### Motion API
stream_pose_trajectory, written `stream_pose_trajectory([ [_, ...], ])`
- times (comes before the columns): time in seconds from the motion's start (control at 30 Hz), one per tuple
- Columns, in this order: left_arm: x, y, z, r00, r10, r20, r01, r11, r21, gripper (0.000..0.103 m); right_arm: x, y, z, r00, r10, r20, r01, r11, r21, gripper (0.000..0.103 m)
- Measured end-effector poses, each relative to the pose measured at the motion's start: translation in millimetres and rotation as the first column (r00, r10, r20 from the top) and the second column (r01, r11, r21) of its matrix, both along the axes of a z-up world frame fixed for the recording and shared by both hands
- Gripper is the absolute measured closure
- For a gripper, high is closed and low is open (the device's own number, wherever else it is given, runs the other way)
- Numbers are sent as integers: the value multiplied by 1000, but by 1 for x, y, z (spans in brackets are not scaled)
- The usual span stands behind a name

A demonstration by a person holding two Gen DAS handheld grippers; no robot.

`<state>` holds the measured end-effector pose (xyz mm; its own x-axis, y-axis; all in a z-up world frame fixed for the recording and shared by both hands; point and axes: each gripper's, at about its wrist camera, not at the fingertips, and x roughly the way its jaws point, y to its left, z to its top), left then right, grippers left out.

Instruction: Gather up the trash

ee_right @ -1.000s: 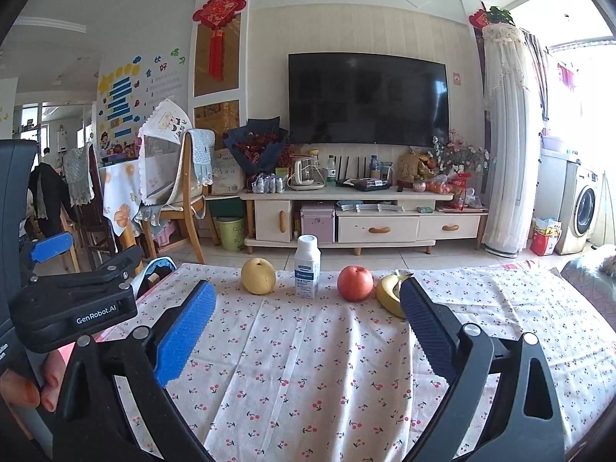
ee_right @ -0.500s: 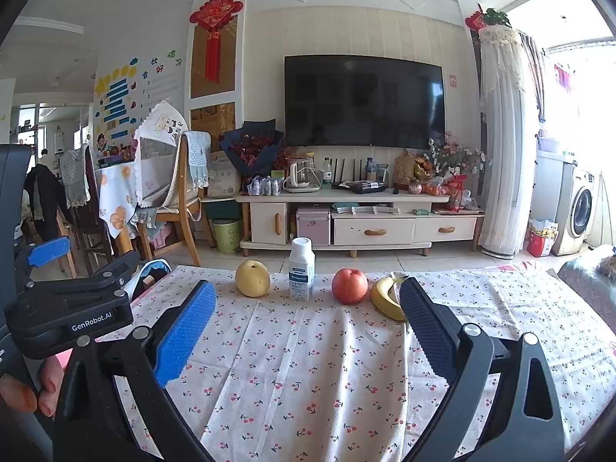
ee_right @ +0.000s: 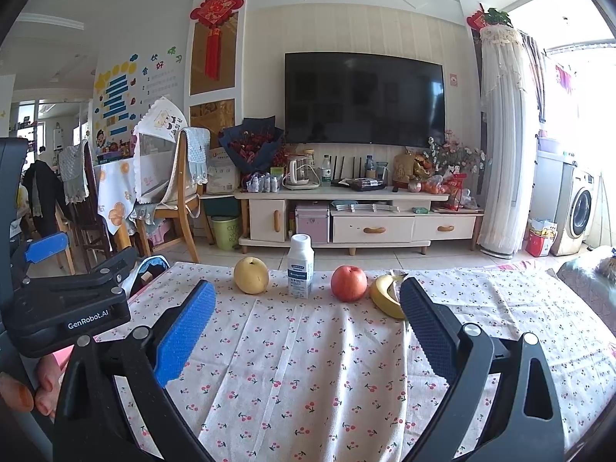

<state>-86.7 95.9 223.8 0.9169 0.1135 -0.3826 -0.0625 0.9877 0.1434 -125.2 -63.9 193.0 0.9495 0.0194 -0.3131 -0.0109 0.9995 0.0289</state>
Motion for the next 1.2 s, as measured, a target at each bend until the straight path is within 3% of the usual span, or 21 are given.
stream_pose_trajectory([
  [1.2, 10, -5, -11, 999, -37, -27, 37, 999, -12, 4, 10, -4, -16, 1000, -1, -10, 1, 1000, 9, 7],
])
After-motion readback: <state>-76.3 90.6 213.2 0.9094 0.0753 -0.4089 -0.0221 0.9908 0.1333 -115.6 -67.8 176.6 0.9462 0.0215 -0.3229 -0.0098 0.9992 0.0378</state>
